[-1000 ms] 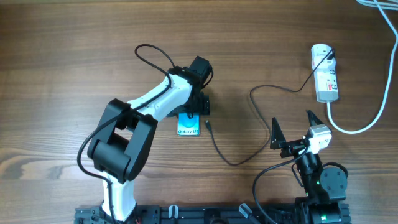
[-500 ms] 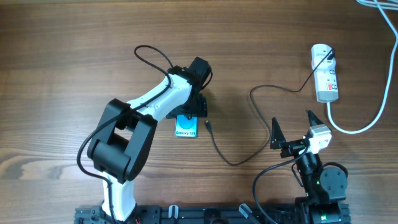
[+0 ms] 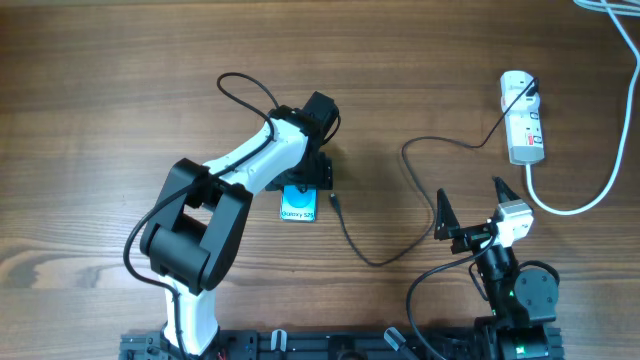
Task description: Plug charger to phone and switch on socket
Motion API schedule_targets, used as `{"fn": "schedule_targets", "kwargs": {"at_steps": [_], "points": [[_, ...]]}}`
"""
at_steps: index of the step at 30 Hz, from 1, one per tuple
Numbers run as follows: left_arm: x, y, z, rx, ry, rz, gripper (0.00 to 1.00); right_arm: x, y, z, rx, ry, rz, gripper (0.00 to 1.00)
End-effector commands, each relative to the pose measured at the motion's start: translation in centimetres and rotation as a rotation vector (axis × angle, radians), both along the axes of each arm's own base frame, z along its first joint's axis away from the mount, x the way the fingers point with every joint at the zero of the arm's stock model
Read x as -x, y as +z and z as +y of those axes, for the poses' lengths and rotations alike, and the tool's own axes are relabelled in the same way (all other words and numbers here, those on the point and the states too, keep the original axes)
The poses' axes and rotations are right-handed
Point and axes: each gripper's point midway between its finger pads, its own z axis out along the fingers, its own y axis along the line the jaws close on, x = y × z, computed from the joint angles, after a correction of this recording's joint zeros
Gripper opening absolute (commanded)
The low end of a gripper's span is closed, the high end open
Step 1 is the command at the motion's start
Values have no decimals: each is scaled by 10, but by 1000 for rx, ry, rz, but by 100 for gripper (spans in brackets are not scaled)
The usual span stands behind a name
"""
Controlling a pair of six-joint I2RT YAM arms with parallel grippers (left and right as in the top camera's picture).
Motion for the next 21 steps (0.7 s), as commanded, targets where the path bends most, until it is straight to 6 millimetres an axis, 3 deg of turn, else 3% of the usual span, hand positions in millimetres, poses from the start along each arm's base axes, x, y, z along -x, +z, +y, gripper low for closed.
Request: {"fn": "schedule_targets", "kwargs": {"at_steps": [1, 4, 9, 14, 18, 21], "points": [[10, -8, -1, 15, -38, 50, 89, 0, 2, -2, -7, -13, -10, 100], [10, -8, -1, 15, -38, 50, 100, 0, 2, -2, -7, -13, -10, 100], [11, -8, -2, 21, -56, 53, 99, 0, 2, -2, -7, -13, -10, 100], [11, -8, -2, 25, -63, 56, 90, 0, 2, -2, -7, -13, -10, 100], [10, -8, -1, 24, -10, 54, 69, 0, 2, -2, -7, -13, -10, 100], [8, -8, 2, 25, 62, 50, 68, 0, 2, -2, -7, -13, -10, 100]]}}
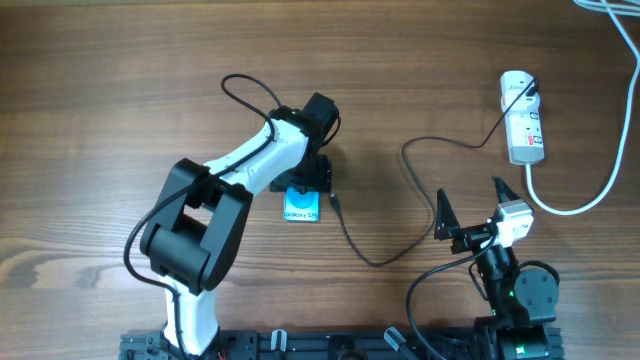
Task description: Plug charger to phone and switch on socket
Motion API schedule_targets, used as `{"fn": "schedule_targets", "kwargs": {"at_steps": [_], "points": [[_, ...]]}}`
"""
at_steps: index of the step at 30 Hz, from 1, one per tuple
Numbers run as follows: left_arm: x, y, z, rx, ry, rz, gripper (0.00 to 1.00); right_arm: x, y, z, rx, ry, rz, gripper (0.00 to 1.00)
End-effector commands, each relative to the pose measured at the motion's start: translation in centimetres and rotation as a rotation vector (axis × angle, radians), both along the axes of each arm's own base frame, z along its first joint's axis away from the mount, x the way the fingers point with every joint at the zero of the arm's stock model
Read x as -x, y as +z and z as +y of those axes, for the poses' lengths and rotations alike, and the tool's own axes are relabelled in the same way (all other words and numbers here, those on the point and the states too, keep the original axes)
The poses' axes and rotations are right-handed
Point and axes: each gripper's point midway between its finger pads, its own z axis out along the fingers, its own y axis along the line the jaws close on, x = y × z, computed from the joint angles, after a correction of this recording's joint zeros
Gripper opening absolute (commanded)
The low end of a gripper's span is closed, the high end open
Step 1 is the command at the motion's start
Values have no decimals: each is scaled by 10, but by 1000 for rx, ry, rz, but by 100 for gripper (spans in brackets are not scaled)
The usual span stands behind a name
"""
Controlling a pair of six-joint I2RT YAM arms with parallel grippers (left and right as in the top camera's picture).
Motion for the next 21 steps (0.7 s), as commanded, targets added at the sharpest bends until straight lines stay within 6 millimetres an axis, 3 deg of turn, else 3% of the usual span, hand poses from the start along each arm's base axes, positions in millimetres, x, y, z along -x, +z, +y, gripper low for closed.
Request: {"fn": "schedule_targets", "kwargs": {"at_steps": [1, 6, 14, 21], "points": [[1, -8, 8, -7, 95, 23, 68, 0, 2, -2, -7, -13, -10, 100], [-4, -8, 21, -9, 134, 29, 72, 0, 2, -2, -7, -13, -10, 100], [-6, -7, 30, -14, 153, 38, 90, 0, 2, -2, -7, -13, -10, 100], [-6, -7, 30, -14, 152, 38, 93, 0, 2, -2, -7, -13, -10, 100]]}}
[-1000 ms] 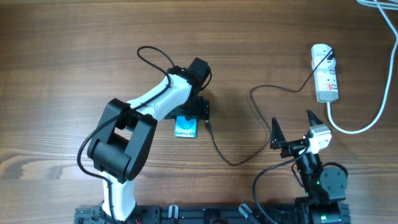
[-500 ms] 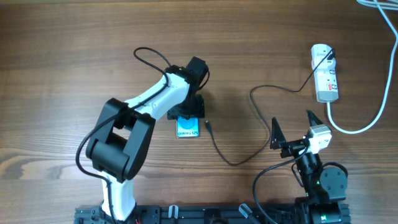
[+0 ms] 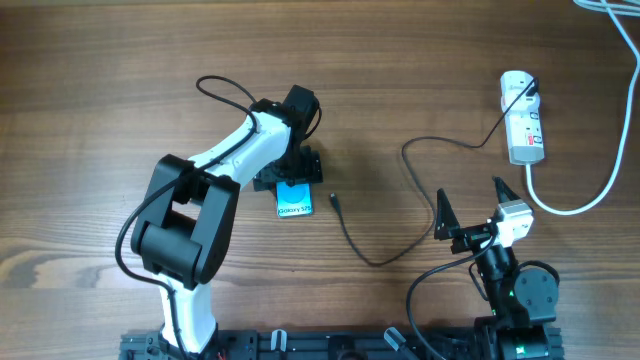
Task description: Plug charger to phone and switch on socket
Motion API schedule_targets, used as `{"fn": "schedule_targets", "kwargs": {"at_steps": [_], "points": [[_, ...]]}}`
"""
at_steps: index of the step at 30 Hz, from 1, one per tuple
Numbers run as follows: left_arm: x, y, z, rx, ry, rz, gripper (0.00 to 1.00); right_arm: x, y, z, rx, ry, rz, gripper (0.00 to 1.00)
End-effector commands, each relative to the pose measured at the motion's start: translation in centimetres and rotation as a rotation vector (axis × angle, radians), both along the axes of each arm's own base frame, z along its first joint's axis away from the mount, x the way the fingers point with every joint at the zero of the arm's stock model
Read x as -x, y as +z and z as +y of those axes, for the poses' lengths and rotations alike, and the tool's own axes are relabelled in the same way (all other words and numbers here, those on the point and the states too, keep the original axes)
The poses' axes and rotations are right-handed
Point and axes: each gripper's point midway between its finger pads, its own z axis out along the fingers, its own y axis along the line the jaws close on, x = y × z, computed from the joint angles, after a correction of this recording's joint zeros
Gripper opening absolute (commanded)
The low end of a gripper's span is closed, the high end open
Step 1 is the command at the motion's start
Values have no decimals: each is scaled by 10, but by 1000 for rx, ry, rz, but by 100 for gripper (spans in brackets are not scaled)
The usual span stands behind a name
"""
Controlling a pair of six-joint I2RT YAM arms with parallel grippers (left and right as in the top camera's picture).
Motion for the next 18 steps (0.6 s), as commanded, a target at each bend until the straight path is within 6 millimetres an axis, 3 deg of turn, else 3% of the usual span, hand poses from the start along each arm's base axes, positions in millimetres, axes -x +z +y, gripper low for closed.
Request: {"fn": "schedule_targets", "kwargs": {"at_steps": [1, 8, 13, 18], "points": [[5, -7, 4, -17, 6, 22, 93, 0, 2, -2, -7, -13, -10, 100], [7, -7, 1, -18, -4, 22, 100, 0, 2, -2, -7, -13, -10, 100], [8, -7, -5, -16, -23, 18, 94, 0, 2, -2, -7, -13, -10, 100], [9, -7, -6, -20, -28, 15, 97, 0, 2, -2, -7, -13, -10, 100]]}}
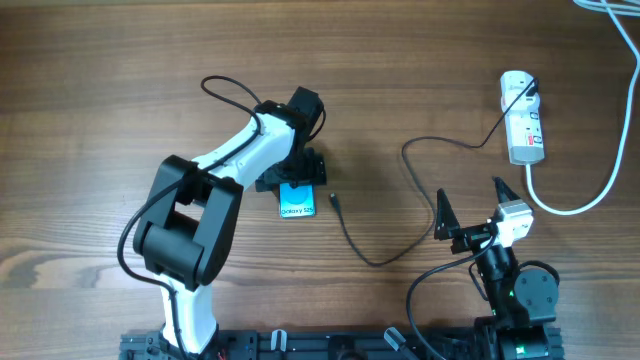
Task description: Plug charger to phone and switch on socket
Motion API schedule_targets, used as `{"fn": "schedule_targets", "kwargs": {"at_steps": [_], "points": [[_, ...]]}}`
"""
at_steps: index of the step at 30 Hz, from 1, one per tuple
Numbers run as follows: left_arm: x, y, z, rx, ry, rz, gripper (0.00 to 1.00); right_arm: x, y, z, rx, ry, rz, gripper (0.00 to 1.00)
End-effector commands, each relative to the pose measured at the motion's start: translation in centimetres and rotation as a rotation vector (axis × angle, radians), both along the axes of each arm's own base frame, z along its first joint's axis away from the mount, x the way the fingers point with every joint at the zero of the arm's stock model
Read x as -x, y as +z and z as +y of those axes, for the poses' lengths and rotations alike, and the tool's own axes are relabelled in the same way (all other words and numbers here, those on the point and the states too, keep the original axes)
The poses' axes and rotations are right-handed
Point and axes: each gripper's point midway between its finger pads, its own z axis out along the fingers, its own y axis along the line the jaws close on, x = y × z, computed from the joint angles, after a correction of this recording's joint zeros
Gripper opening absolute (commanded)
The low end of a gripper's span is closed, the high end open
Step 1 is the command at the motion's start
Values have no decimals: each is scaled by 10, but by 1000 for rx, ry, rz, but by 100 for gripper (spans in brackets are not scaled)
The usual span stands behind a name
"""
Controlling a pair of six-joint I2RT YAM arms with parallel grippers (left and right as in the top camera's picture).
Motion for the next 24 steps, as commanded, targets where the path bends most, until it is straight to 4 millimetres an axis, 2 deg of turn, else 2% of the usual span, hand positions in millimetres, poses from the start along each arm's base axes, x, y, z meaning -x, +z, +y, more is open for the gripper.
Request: {"fn": "schedule_targets", "kwargs": {"at_steps": [1, 11, 24], "points": [[5, -7, 2, -23, -6, 14, 100, 0, 2, -2, -7, -13, -10, 100], [4, -7, 3, -26, -6, 12, 100, 0, 2, -2, -7, -13, -10, 100], [4, -7, 3, -26, -6, 13, 92, 0, 2, -2, -7, -13, -10, 100]]}}
